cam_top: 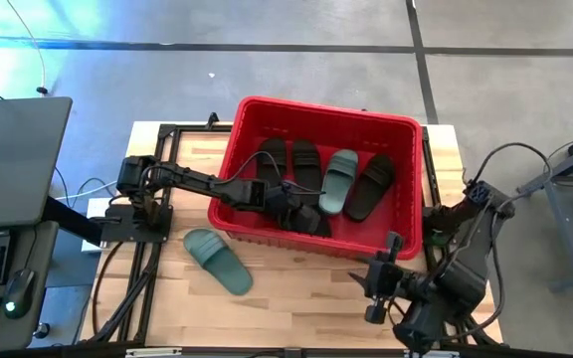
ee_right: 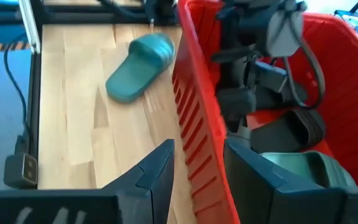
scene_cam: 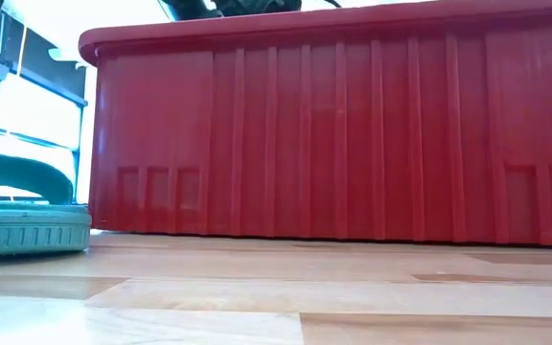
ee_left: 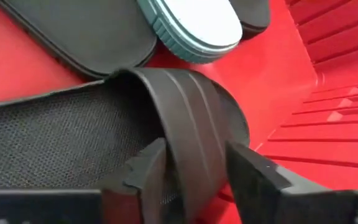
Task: Pick and place slides into bin
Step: Put the black slide into the red bin, then put the green slide into the red bin
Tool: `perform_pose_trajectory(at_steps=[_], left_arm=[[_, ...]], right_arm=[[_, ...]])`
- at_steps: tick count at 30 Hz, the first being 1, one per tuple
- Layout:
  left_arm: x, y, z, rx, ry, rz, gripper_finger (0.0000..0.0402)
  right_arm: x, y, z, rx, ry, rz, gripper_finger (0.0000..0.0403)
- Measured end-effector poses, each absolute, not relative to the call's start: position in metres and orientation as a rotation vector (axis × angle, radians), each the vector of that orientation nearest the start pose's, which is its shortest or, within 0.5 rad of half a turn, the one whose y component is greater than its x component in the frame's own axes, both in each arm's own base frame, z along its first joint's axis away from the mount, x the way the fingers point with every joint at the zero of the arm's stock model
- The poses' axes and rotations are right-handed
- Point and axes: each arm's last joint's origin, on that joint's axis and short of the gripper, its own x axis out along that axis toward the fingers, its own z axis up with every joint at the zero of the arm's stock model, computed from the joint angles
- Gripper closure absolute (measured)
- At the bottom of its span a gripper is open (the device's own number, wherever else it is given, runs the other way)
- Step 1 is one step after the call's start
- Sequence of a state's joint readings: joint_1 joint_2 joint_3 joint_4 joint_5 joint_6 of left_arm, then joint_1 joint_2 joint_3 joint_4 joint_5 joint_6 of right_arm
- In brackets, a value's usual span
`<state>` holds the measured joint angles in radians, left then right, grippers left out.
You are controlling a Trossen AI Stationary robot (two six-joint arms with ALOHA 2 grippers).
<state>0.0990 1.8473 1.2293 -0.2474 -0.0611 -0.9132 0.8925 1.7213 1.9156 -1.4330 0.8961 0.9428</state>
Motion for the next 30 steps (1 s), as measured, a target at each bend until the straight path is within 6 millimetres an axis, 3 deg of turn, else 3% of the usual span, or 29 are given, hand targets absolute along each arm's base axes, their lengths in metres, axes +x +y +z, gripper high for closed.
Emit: perform_pose_trajectory(at_steps=[7,14,20,26,30], left_arm=[[0.388,0.039,0.191,-0.898,0.746,0.496,0.0204],[0.391,0.038,0.209,-0.848,0.733,0.417,0.0205],[0.401,0.037,0.262,-0.743,0.601,0.302,0.0222],[0.399,0.040,0.317,-0.585,0.607,0.302,0.0231],[0.397,0.031,0.357,-0.506,0.605,0.192,0.0230]], right_arm=[[0.222,0.240,0.376,-0.126,0.712,-0.350,0.0275],[0.220,0.241,0.374,-0.114,0.730,-0.349,0.0275],[0.218,0.240,0.374,-0.109,0.738,-0.364,0.0275],[0.215,0.241,0.373,-0.120,0.740,-0.360,0.0275],[0.214,0.241,0.373,-0.133,0.744,-0.355,0.0275]])
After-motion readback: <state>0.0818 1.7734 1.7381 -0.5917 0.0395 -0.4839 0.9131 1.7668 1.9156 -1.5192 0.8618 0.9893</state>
